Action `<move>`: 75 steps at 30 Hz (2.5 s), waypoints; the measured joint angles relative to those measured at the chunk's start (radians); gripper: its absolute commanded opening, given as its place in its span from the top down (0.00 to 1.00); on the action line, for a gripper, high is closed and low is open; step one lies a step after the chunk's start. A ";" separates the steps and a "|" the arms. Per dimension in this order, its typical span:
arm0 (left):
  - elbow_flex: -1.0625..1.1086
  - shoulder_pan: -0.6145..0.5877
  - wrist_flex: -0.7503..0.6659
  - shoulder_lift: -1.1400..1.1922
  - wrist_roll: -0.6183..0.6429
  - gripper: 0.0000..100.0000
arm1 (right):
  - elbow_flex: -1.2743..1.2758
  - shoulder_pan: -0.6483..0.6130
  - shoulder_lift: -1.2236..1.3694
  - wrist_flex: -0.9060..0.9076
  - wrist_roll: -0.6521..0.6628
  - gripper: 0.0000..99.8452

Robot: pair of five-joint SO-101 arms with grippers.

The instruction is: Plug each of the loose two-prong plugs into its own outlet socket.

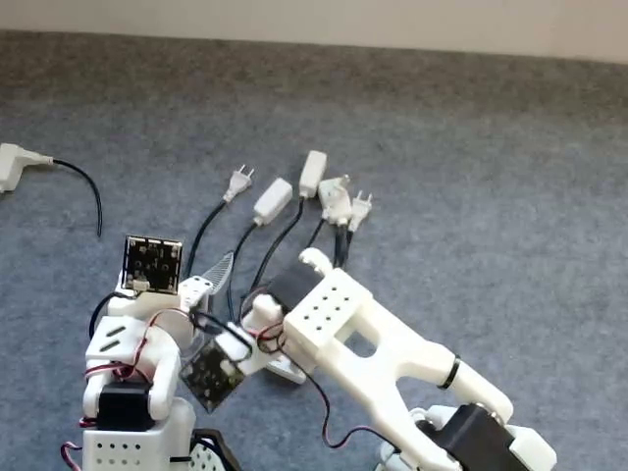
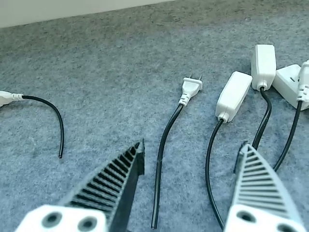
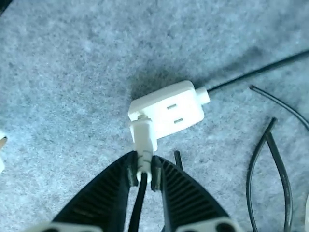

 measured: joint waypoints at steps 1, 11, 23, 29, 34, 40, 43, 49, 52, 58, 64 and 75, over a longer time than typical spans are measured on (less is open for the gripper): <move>0.000 0.000 0.000 0.000 0.000 0.70 | -0.003 0.011 0.000 0.000 0.000 0.99; 0.000 0.031 0.000 0.000 -0.011 0.70 | -0.006 0.020 0.000 0.000 0.000 0.99; 0.000 0.034 0.000 0.000 -0.012 0.70 | 0.052 0.025 -0.015 -0.029 0.041 0.99; 0.000 0.034 0.000 0.000 -0.012 0.70 | 0.055 0.025 -0.015 -0.029 0.080 0.99; 0.000 0.034 0.000 0.000 -0.012 0.70 | 0.057 0.021 -0.015 -0.029 0.098 0.99; 0.000 0.034 0.000 0.000 -0.012 0.70 | 0.066 0.021 -0.014 -0.034 0.098 0.99; 0.000 0.034 0.000 0.000 -0.012 0.70 | 0.126 0.018 -0.015 -0.063 0.100 0.99; 0.000 0.034 0.000 0.000 -0.012 0.70 | 0.178 0.002 -0.005 -0.092 0.098 0.99; 0.000 0.034 0.000 0.000 -0.012 0.70 | 0.176 0.003 -0.003 -0.092 0.098 0.99; 0.000 0.034 0.000 0.000 -0.012 0.70 | 0.183 -0.006 -0.009 -0.095 0.098 0.99; 0.000 0.034 0.000 0.000 -0.012 0.70 | 0.219 -0.037 0.026 -0.115 -0.003 0.99; 0.012 0.034 0.000 0.000 -0.012 0.70 | -0.110 0.041 0.098 0.104 -0.235 0.74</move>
